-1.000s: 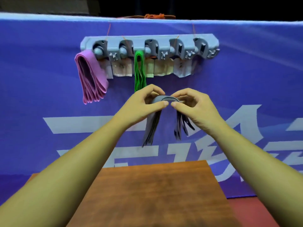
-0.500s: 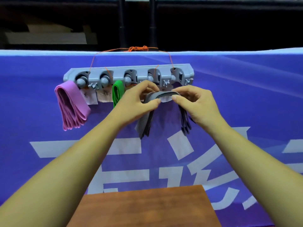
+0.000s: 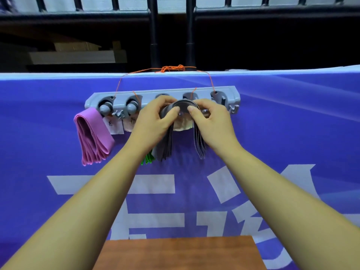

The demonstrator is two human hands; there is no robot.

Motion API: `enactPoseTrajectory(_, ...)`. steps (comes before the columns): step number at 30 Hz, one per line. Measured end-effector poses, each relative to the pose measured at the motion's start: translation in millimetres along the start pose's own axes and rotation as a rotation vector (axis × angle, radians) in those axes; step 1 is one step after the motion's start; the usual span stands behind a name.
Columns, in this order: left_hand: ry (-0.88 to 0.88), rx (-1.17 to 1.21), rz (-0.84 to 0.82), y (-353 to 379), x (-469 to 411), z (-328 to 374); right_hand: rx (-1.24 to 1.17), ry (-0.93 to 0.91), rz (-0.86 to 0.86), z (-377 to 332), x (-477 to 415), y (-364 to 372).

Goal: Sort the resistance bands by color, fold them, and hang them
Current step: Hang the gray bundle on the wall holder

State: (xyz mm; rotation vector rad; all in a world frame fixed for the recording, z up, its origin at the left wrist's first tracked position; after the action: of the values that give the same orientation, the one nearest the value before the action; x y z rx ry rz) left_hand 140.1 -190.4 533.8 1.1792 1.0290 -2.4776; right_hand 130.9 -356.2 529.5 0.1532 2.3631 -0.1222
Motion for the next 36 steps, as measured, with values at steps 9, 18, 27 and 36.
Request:
enactPoseTrajectory(9,-0.021,-0.009,-0.029,15.5,15.5,-21.9,0.021,0.02,-0.029,19.5,8.5,15.5)
enactPoseTrajectory(18,-0.02,0.041,0.098,17.4,21.8,-16.2,-0.097,0.028,-0.059,24.3,17.1,25.9)
enactPoseTrajectory(27,-0.009,0.021,0.178,18.0,20.2,-15.9,-0.119,0.015,-0.005,15.5,9.8,25.0)
enactPoseTrajectory(36,-0.063,0.111,0.177,18.3,19.6,-18.2,-0.138,0.063,0.002,21.8,14.8,26.5)
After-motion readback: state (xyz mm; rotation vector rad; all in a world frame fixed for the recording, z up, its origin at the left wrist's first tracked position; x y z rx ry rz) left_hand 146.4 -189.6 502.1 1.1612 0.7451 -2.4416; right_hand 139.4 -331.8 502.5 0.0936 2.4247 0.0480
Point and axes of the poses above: each hand's wrist, its own x-axis away from the middle knuckle, its own y-axis out of the palm, z = x × y, the point moved 4 cm from there along -x, towards the middle knuckle, and after that the axes turned 14 degrees about -x, right-handed, at the moved point
